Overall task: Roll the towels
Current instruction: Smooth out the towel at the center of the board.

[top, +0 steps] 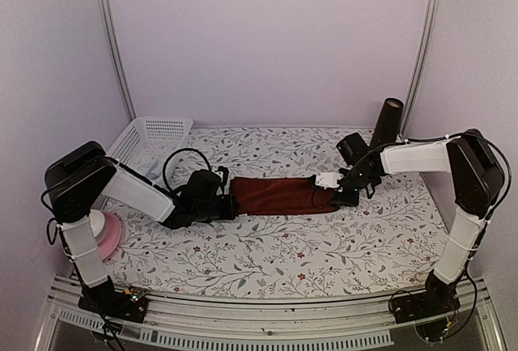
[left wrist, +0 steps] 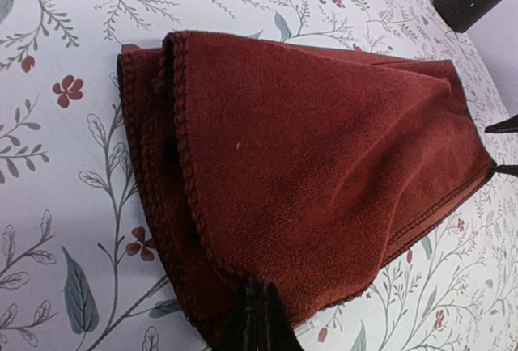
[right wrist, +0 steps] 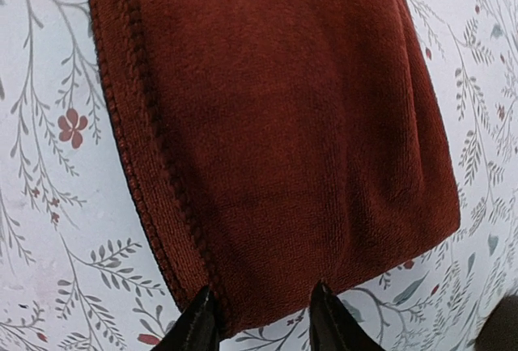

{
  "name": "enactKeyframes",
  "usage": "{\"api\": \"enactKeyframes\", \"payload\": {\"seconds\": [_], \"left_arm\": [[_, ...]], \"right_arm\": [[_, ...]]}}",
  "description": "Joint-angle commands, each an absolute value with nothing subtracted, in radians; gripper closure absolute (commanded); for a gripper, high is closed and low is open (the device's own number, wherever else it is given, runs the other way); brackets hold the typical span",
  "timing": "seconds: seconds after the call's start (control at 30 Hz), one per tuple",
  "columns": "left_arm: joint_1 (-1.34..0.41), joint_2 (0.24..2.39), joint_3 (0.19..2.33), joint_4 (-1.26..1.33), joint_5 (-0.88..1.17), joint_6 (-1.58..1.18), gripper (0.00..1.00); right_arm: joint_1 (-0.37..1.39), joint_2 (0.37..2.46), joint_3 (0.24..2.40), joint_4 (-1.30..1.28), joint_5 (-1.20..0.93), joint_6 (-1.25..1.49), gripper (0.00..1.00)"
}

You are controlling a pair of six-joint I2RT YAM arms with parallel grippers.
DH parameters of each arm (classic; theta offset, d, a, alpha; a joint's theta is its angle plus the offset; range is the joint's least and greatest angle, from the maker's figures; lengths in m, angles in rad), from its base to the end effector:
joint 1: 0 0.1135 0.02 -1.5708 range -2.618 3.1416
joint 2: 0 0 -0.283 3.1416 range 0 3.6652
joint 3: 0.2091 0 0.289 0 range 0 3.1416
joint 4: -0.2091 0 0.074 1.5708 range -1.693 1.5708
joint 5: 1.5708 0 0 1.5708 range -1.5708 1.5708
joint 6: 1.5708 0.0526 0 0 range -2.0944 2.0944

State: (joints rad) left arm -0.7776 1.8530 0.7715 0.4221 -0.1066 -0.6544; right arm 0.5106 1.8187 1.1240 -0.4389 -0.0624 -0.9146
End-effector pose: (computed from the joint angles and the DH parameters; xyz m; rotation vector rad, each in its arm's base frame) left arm 0.2779 -0.2657 0.0866 0.0819 2.3076 -0.6497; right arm 0.3461 0.1977 0.1384 -1.7799 2.0314 -0.0378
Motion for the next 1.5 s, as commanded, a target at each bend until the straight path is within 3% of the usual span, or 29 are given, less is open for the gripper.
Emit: {"api": "enactKeyframes", "payload": {"seconds": [0.0,0.1,0.17,0.57,1.1,1.17,1.23,1.47], "left_arm": [[-0.768,1.834,0.784,0.41,-0.117,-0.634,1.0],[-0.762,1.826,0.784,0.41,-0.114,-0.631,1.0],[-0.759,1.819,0.782,0.408,-0.116,-0.628,1.0],[-0.739,1.804,0.795,0.395,-0.1,-0.614,1.0],[-0.738,1.797,0.773,0.404,-0.046,-0.619,1.0],[-0.738,1.79,0.76,0.408,-0.047,-0.62,1.0],[-0.737,1.781,0.748,0.41,-0.053,-0.62,1.0],[-0.715,1.711,0.758,0.375,-0.074,-0.579,0.66]], "right_arm": [[0.518,1.826,1.123,-0.474,-0.085,-0.931,0.71],[0.517,1.82,1.116,-0.492,-0.095,-0.943,0.91],[0.517,1.802,1.104,-0.494,-0.104,-0.959,0.96],[0.518,1.662,0.979,-0.429,-0.154,-1.046,0.98],[0.615,1.666,0.89,-0.396,-0.04,-1.119,0.97],[0.616,1.673,0.89,-0.396,-0.031,-1.118,0.91],[0.617,1.674,0.889,-0.399,-0.031,-1.117,0.73],[0.614,1.618,0.908,-0.434,-0.075,-1.101,0.46]]}}
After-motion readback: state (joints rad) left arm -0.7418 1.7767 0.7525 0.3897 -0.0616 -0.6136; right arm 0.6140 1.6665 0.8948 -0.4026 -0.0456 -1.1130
